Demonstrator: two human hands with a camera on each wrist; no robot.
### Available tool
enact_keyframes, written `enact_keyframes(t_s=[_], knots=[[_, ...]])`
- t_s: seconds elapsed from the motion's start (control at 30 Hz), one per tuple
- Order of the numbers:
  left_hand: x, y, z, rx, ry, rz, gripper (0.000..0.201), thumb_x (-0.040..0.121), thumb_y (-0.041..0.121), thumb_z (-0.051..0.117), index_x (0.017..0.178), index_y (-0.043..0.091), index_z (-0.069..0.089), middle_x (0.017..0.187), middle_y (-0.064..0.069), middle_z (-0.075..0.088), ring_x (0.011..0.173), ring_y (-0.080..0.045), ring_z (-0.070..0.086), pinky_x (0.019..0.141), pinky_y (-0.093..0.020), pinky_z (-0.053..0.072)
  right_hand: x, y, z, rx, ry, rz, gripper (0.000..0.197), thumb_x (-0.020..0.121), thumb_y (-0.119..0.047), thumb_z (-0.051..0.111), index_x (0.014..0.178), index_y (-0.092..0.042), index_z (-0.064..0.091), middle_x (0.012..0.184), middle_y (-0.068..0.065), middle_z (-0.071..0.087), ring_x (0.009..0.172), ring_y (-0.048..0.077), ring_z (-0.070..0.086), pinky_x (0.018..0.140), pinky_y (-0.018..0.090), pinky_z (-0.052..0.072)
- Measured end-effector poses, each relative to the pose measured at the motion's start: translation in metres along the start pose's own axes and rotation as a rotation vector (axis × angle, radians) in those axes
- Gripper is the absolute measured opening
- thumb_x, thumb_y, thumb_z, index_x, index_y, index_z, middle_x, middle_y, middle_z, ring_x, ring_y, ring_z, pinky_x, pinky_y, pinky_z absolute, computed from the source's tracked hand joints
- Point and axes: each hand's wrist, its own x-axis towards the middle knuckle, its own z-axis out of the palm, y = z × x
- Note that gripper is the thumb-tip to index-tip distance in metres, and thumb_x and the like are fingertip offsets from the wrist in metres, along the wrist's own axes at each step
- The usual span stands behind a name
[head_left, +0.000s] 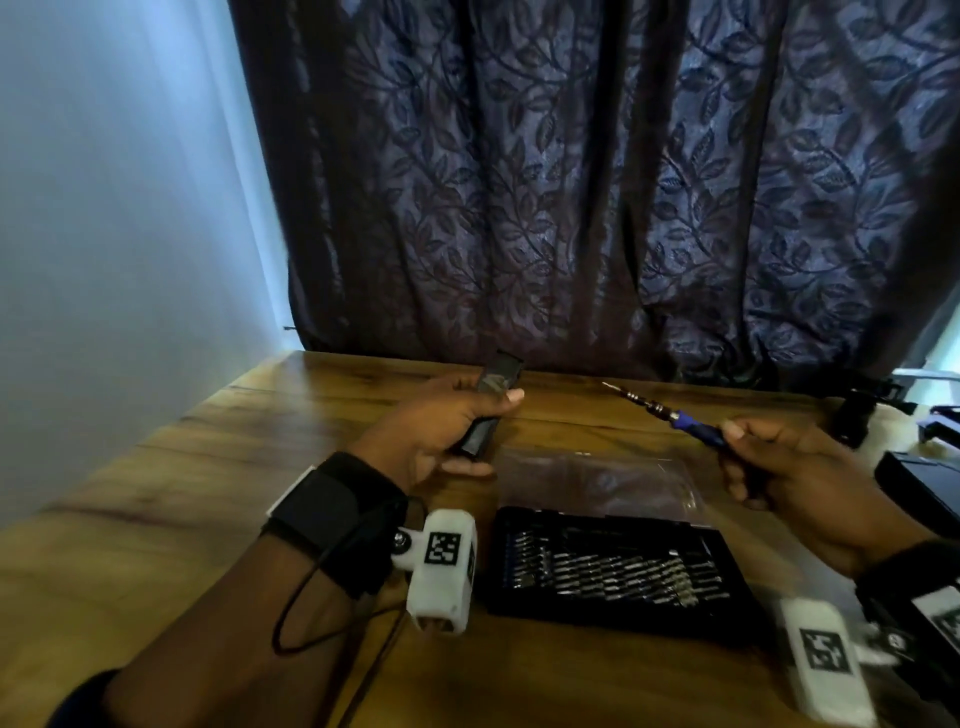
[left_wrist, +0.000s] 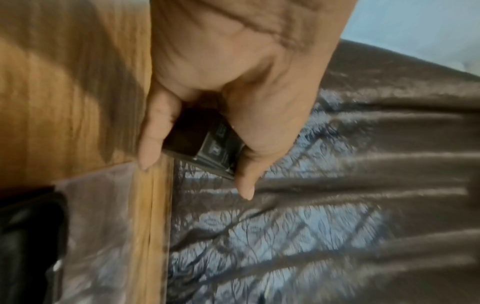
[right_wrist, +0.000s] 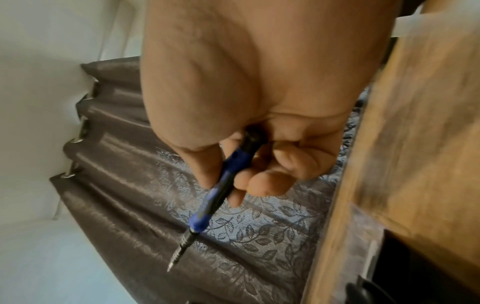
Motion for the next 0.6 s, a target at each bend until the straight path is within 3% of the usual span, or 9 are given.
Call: enact_keyframes(t_s=[0.1, 0.17, 0.3, 0.4, 0.5, 0.6], knots=[[0.009, -0.002, -0.018, -0.052, -0.009, -0.091, 0.031, 0.093, 0.027, 0.076, 0.122, 0.023, 0.066, 0.124, -0.006, 0.067, 0.11, -0.025, 0.066, 0.081, -0.05, 0.063, 0.002, 0.006, 0.0, 0.11, 0.036, 0.094, 0.026, 0.097, -0.033, 0.056, 0.079, -0.015, 0.064, 0.067, 0.008, 0.046, 0.053, 0.013, 0.045, 0.046, 0.021, 0.032], [0.015, -0.003, -0.029, -0.087, -0.006, -0.118, 0.037, 0.095, 0.018, 0.072, 0.13, 0.019, 0.063, 0.134, -0.011, 0.064, 0.119, -0.028, 0.064, 0.083, -0.051, 0.062, 0.004, 0.01, -0.001, 0.13, 0.041, 0.133, 0.025, 0.102, -0.026, 0.05, 0.085, -0.011, 0.06, 0.066, 0.007, 0.045, 0.053, 0.013, 0.043, 0.046, 0.022, 0.031], [0.027, -0.006, -0.05, 0.049, 0.122, -0.011, 0.054, 0.088, 0.008, 0.078, 0.136, 0.02, 0.056, 0.137, -0.009, 0.062, 0.109, -0.026, 0.063, 0.082, -0.05, 0.062, 0.006, 0.014, -0.002, 0.146, 0.04, 0.157, 0.025, 0.093, -0.034, 0.056, 0.082, -0.012, 0.061, 0.066, 0.006, 0.045, 0.053, 0.013, 0.043, 0.044, 0.022, 0.033], [0.029, -0.006, -0.065, 0.303, 0.313, 0.09, 0.1, 0.074, 0.01, 0.091, 0.157, 0.024, 0.036, 0.147, -0.005, 0.055, 0.116, -0.025, 0.06, 0.075, -0.035, 0.057, 0.009, 0.017, 0.0, 0.142, 0.025, 0.164, 0.027, 0.086, -0.042, 0.061, 0.071, -0.02, 0.066, 0.064, 0.005, 0.045, 0.051, 0.012, 0.043, 0.041, 0.021, 0.034], [0.03, -0.008, -0.085, 0.473, 0.458, 0.146, 0.113, 0.061, 0.015, 0.098, 0.157, 0.025, 0.039, 0.149, -0.005, 0.054, 0.121, -0.023, 0.056, 0.087, -0.029, 0.047, 0.009, 0.016, 0.004, 0.152, -0.014, 0.166, 0.028, 0.086, -0.043, 0.06, 0.067, -0.024, 0.069, 0.064, 0.004, 0.045, 0.052, 0.013, 0.043, 0.042, 0.021, 0.033], [0.032, -0.013, -0.095, 0.531, 0.575, 0.14, 0.113, 0.049, 0.028, 0.1, 0.149, 0.029, 0.047, 0.136, -0.001, 0.062, 0.114, -0.022, 0.061, 0.098, -0.036, 0.053, 0.004, 0.011, 0.005, 0.171, -0.055, 0.177, 0.034, 0.073, -0.057, 0.072, 0.071, -0.023, 0.07, 0.065, 0.004, 0.046, 0.052, 0.011, 0.044, 0.043, 0.02, 0.036]])
